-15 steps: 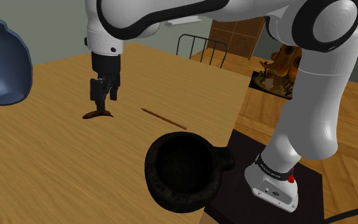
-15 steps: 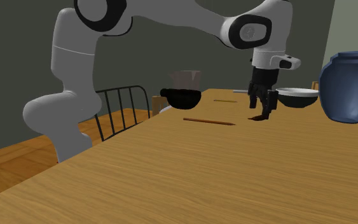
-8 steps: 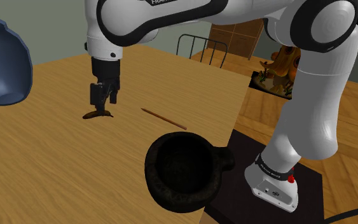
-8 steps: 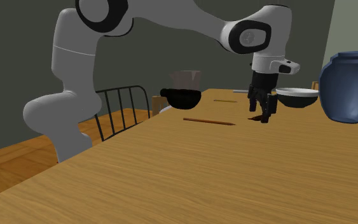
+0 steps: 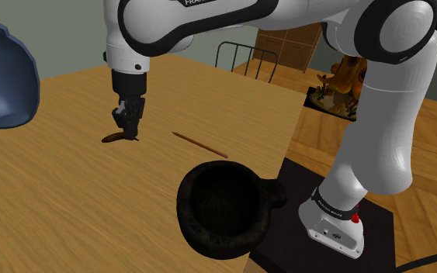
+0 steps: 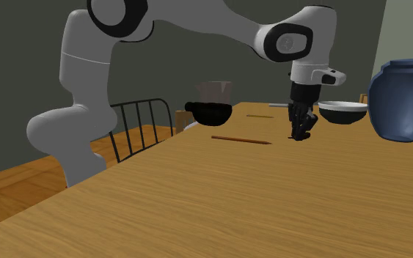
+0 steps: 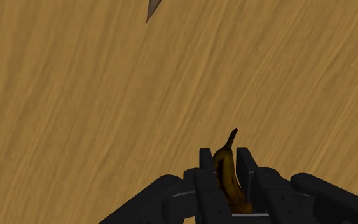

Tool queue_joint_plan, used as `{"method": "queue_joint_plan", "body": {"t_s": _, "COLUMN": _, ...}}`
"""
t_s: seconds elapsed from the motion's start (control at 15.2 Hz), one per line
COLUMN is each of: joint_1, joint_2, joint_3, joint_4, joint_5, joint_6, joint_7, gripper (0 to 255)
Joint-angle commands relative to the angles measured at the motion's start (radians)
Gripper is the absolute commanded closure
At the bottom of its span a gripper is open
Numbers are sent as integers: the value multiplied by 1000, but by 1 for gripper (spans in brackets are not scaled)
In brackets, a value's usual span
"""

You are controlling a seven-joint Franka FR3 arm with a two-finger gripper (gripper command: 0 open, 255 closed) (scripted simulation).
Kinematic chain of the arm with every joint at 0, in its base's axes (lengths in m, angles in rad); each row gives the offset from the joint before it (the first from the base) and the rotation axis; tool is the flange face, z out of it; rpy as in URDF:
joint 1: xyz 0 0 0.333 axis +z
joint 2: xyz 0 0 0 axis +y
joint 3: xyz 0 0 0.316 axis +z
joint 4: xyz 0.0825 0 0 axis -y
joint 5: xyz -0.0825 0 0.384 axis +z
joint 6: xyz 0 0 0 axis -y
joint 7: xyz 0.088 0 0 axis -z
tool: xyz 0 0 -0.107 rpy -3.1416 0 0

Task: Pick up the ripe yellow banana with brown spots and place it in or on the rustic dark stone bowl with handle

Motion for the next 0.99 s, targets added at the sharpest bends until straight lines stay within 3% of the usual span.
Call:
{"method": "queue_joint_plan", "body": {"t_s": 0.0, "joint_1": 0, "joint_2": 0, "joint_3": 0, "joint_4": 0, "joint_5": 0, "joint_6": 0, "joint_7": 0, "gripper": 255}}
{"method": "queue_joint_plan", "body": {"t_s": 0.2, "joint_1": 0, "joint_2": 0, "joint_3": 0, "joint_4": 0, "joint_5": 0, "joint_6": 0, "joint_7": 0, "gripper": 255}}
{"method": "queue_joint_plan", "body": {"t_s": 0.92, "joint_1": 0, "joint_2": -16, "joint_3": 2, "joint_4": 125, "joint_5": -2, "joint_6": -140, "joint_7": 19, "gripper": 255}}
